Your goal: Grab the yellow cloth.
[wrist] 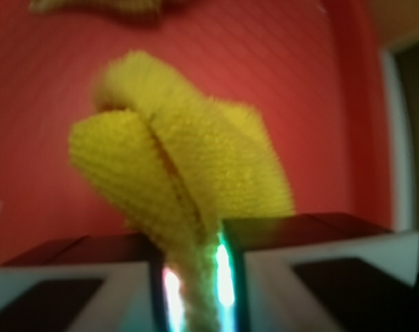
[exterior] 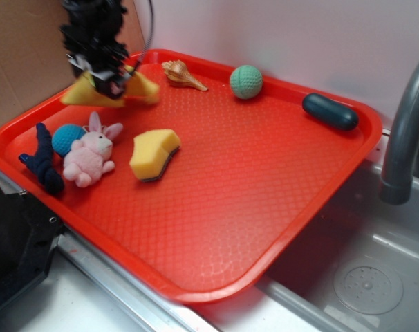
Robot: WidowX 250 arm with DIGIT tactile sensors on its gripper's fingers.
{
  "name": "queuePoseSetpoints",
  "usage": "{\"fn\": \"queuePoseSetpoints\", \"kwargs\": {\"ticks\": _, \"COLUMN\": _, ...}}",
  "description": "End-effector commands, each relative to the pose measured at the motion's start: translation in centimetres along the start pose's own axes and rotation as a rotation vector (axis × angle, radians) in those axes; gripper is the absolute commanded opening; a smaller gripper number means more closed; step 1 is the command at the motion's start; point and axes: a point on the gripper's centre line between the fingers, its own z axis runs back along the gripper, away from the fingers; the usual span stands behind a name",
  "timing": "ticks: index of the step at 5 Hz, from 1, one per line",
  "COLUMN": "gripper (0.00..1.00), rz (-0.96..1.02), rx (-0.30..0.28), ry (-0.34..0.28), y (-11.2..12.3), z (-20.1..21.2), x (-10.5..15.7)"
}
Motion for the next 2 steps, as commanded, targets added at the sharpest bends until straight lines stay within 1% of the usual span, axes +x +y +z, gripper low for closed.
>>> {"fn": "queuePoseSetpoints", "kwargs": {"ticks": 1, "gripper": 0.0, "rz": -0.019, "rx": -0.063, "ry": -0.071, "y": -3.4, "z": 10.7, "x": -0.1}}
{"fn": "queuePoseSetpoints", "kwargs": {"ticks": 2, "gripper": 0.0, "rz": -0.084, "rx": -0.054, "ry": -0.049, "y": -7.4, "z": 14.2, "x": 1.0}}
